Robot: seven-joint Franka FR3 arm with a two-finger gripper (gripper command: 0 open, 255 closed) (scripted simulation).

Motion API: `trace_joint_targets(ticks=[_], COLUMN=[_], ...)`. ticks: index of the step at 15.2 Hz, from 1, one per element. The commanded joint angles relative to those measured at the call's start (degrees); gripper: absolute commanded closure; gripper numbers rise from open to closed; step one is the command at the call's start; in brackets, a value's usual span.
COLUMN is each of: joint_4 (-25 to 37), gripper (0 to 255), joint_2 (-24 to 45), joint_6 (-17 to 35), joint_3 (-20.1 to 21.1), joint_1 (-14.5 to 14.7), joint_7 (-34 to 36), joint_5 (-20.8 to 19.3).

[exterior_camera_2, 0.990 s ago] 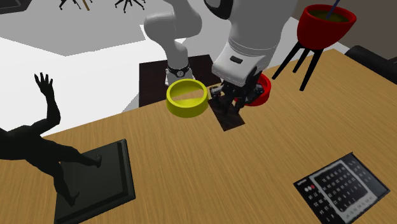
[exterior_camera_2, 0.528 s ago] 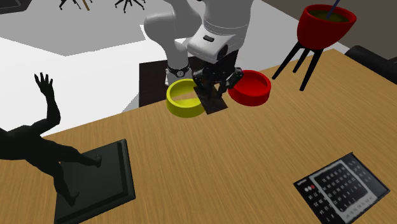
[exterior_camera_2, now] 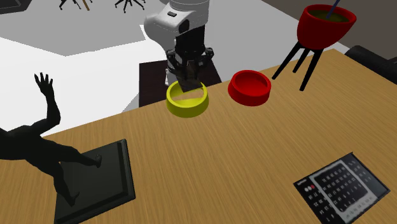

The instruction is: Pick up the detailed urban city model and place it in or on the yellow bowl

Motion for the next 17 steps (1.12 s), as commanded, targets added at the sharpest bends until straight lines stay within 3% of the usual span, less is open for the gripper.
trace_joint_targets(ticks=[1, 17], joint_4=[-3.12, -13.02], gripper=[255, 255], joint_2=[-3.8, -0.19], joint_6=[-0.71, 12.8], joint_3=[-1.06, -0.69], joint_1=[-0.37, -0.3], joint_7=[-1.21, -0.91], joint_5=[-0.53, -0.36])
